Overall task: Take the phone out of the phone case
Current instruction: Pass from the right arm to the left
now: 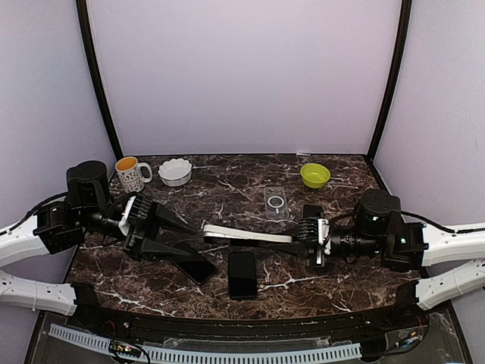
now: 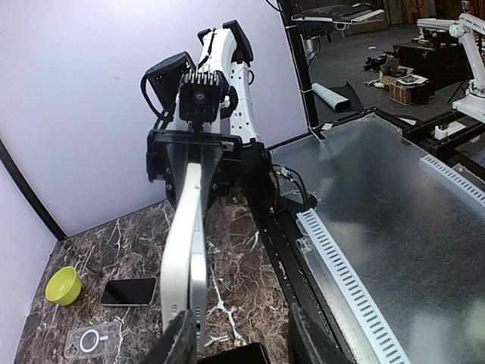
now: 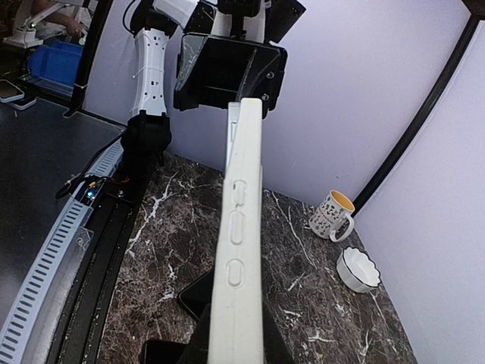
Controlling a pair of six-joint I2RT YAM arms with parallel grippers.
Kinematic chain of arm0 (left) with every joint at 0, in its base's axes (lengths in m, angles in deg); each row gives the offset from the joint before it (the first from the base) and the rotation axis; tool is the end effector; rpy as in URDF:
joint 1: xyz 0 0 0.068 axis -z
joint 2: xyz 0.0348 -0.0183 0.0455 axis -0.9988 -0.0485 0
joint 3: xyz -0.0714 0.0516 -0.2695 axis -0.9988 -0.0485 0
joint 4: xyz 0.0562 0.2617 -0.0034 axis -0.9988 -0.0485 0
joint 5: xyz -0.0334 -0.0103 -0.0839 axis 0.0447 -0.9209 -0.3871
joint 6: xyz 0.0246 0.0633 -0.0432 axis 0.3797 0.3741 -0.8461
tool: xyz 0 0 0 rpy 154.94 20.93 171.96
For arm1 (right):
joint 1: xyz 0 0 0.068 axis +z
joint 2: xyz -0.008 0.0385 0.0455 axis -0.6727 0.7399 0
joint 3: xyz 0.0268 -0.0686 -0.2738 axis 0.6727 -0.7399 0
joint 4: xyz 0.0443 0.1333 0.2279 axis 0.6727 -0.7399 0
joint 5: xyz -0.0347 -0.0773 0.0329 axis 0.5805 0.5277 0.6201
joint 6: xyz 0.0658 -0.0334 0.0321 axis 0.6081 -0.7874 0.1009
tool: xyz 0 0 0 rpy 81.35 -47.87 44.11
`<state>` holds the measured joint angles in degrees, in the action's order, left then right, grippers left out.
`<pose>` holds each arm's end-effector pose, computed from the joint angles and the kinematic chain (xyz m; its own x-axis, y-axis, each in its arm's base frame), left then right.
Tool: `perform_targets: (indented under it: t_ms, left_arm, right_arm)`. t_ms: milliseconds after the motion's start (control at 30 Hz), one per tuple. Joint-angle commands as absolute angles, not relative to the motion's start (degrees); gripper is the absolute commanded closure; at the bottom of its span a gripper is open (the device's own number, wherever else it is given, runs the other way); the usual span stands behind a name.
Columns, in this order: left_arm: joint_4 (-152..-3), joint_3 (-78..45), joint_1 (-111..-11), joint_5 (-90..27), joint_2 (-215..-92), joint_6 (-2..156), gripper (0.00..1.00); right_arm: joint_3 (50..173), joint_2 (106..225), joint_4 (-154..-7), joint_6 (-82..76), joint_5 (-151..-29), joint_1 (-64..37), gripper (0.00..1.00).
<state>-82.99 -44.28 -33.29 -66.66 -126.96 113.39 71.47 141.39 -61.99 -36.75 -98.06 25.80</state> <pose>0.0890 -0.2031 0.3470 0.3486 0.0391 -0.9365 0.9285 -0.1509 0.3393 0.0823 0.2542 0.2983 0.4320 -0.1032 -0.8960 -0.8949 0.0743 -0.4400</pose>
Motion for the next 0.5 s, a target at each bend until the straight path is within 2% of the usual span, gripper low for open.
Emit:
perform_targets:
  t_ms: [0,467]
  left_arm:
    - [-80.1,-45.4,-32.7,-67.8,-125.5,112.1,0.57]
    - [-78.1,-46.0,-32.3,-70.1,-124.9,111.3,0.59]
  right_arm:
    - [74.8,141.5,-54.9,-35.5,-101.3,25.7,1.00]
    - [75.9,142.5,-54.1,-34.6,-101.3,25.7,1.00]
